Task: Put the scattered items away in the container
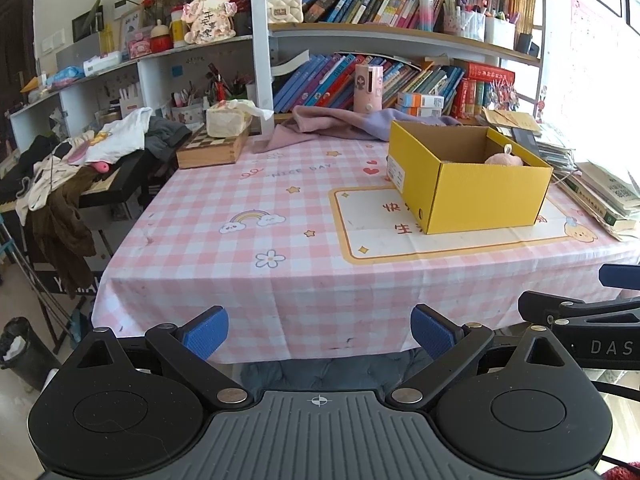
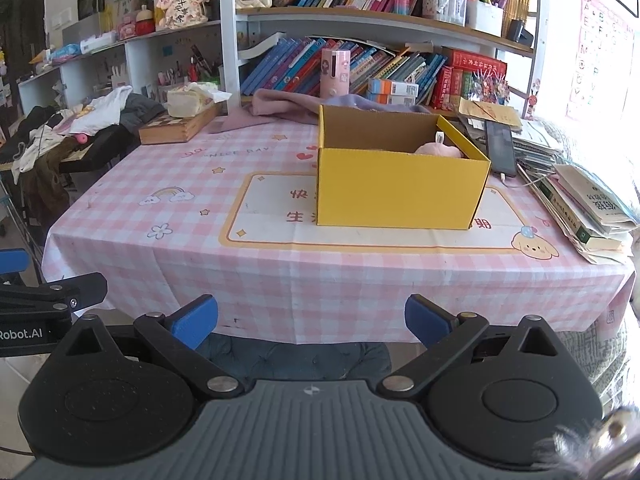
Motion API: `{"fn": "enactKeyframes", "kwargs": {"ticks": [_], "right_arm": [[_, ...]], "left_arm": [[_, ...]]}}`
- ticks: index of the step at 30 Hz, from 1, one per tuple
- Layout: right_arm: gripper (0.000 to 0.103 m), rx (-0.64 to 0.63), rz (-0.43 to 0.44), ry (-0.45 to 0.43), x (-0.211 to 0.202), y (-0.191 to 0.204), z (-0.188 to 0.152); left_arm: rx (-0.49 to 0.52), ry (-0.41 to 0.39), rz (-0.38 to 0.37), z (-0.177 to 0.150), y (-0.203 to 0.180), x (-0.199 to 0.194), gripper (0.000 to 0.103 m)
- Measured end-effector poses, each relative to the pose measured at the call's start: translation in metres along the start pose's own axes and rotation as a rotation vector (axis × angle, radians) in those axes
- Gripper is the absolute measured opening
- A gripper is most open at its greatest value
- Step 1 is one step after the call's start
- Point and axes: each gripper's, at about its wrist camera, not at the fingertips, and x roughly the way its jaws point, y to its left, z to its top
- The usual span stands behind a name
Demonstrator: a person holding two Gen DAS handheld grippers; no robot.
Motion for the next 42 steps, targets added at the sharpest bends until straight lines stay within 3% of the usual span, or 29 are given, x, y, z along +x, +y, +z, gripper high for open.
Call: {"fn": "enactKeyframes", "kwargs": {"ticks": [42], "right_arm": [[0.103, 0.004, -0.008, 0.024, 0.011, 0.002, 0.001]], "left_arm": [[0.003, 0.049, -0.008, 0.001, 0.001, 0.014, 0.099]]}}
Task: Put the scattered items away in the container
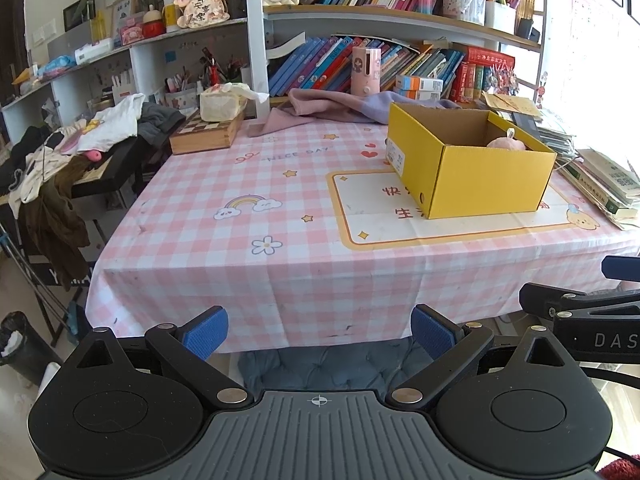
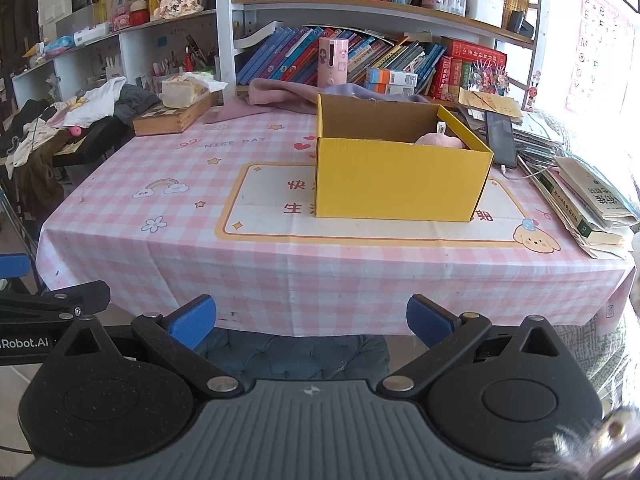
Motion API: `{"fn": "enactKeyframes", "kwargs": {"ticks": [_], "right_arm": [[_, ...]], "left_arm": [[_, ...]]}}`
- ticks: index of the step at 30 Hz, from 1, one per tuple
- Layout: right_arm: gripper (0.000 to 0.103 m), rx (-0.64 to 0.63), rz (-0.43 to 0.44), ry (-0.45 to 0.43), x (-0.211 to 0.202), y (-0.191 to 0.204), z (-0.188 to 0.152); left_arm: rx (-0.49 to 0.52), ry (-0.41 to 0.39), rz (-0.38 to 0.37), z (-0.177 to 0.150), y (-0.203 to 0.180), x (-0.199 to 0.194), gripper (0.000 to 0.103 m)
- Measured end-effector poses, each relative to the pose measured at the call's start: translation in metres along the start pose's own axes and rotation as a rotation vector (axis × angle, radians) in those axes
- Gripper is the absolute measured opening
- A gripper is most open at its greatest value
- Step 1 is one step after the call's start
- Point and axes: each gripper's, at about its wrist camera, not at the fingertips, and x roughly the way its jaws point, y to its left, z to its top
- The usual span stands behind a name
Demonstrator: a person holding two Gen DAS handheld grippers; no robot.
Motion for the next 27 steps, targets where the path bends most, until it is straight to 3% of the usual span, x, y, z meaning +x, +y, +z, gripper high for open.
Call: {"fn": "enactKeyframes", "kwargs": {"ticks": [27], "right_arm": [[0.103, -0.020, 0.013, 0.007, 0.0051, 0.0061, 0.0007]], "left_arm": [[0.001, 0.002, 0.005, 0.0007, 0.0098, 0.0016, 0.100]]}}
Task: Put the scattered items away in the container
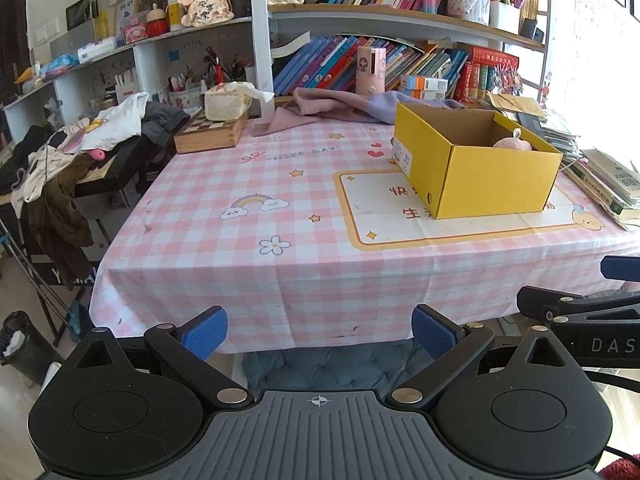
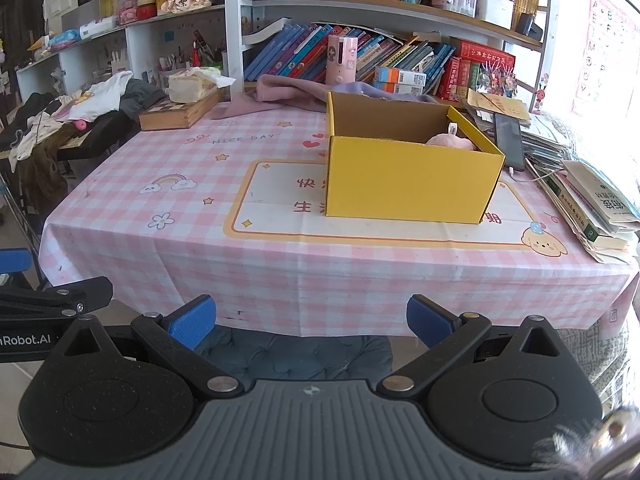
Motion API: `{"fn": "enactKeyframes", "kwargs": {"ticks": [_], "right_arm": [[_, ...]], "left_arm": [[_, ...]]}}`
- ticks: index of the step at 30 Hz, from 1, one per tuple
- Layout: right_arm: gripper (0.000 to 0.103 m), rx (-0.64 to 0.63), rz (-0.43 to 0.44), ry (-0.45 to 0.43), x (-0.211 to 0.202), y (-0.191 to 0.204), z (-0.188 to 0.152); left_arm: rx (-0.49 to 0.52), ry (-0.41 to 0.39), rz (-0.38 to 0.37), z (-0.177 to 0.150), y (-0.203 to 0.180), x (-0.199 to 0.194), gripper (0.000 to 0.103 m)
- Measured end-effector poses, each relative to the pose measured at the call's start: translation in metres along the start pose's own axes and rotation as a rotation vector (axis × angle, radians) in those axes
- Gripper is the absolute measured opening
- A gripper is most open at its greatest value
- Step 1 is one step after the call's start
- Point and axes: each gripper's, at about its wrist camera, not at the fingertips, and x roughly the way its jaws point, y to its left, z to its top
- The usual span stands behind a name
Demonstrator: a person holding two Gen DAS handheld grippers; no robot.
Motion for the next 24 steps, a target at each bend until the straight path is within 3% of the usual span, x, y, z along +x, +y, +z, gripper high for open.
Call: {"fn": "enactKeyframes", "kwargs": {"ticks": [24], "right_arm": [[0.103, 0.002, -0.004, 0.014, 0.0090, -0.0013, 0.0022]], "left_arm": [[0.014, 0.006, -0.007, 0.0018, -0.0014, 0.0100, 0.103]]}}
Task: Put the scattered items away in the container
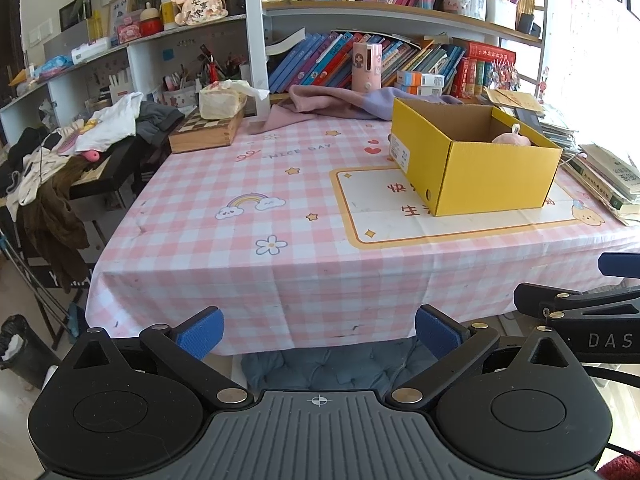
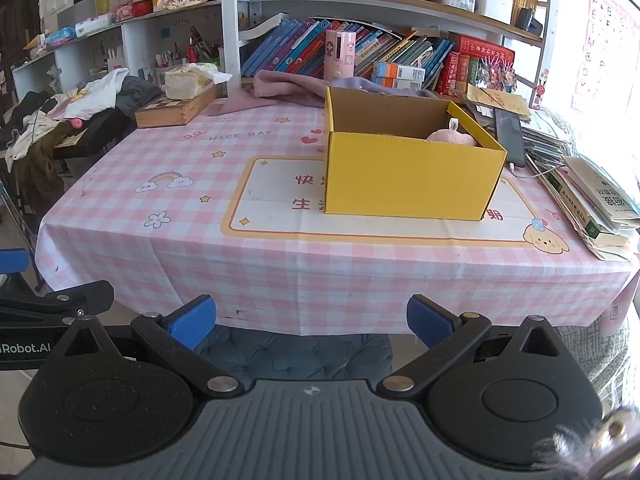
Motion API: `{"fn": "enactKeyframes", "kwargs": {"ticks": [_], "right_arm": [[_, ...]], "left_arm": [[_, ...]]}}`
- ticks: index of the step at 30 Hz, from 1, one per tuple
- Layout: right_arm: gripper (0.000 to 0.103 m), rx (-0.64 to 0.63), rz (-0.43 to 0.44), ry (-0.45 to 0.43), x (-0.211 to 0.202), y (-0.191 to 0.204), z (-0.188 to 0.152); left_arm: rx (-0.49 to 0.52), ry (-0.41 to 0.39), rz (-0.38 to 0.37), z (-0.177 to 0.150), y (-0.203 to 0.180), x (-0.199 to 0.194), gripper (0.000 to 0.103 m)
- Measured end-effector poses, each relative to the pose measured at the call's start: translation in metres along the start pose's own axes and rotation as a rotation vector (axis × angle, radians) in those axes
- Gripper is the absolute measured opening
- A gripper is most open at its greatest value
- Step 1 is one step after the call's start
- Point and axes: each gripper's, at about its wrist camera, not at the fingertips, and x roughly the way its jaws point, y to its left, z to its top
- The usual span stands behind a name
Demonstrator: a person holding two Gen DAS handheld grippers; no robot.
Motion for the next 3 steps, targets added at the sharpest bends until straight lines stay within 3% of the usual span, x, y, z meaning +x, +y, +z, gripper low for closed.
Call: {"fn": "enactKeyframes", "kwargs": {"ticks": [3], "right_arm": [[0.103, -0.001, -0.001, 0.001, 0.0008, 0.0002, 0.0003]], "left_arm": [[-0.003, 0.000, -0.002, 0.0001, 0.0009, 0.0008, 0.103]]}}
